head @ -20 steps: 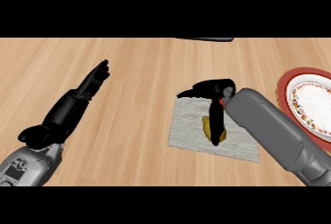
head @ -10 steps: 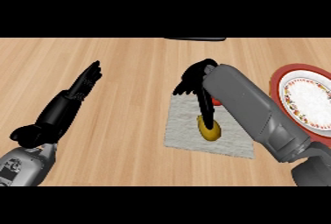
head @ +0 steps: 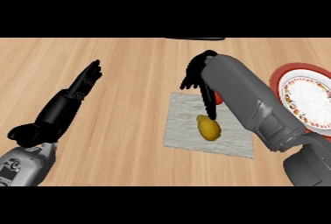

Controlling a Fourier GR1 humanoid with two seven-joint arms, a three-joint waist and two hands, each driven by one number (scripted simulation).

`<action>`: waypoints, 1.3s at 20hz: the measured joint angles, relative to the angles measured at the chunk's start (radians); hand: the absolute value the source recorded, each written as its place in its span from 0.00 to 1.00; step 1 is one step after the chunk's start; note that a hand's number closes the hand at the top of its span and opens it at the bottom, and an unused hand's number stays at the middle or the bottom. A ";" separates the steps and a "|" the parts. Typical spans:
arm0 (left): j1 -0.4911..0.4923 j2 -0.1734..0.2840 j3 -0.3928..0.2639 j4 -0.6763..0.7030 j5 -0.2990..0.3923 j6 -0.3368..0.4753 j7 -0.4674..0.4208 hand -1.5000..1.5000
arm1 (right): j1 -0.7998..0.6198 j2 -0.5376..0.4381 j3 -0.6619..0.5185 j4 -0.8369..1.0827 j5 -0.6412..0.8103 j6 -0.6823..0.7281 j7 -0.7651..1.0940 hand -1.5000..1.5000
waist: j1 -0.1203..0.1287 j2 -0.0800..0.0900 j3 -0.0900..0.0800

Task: Pick the lemon from the placemat and place it in the plate

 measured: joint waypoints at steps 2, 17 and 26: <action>0.006 -0.005 0.001 -0.003 -0.007 -0.001 -0.004 0.50 | -0.016 0.009 -0.005 0.041 0.012 0.006 -0.017 0.00 | 0.003 0.001 0.000; 0.032 -0.021 0.041 0.001 -0.035 -0.031 -0.015 0.50 | 0.044 0.066 0.062 0.106 0.158 0.053 -0.176 0.00 | -0.007 -0.001 0.001; 0.039 -0.029 0.070 -0.010 -0.046 -0.051 0.010 0.50 | 0.105 0.090 0.099 0.092 0.235 0.059 -0.225 0.00 | -0.020 -0.012 -0.001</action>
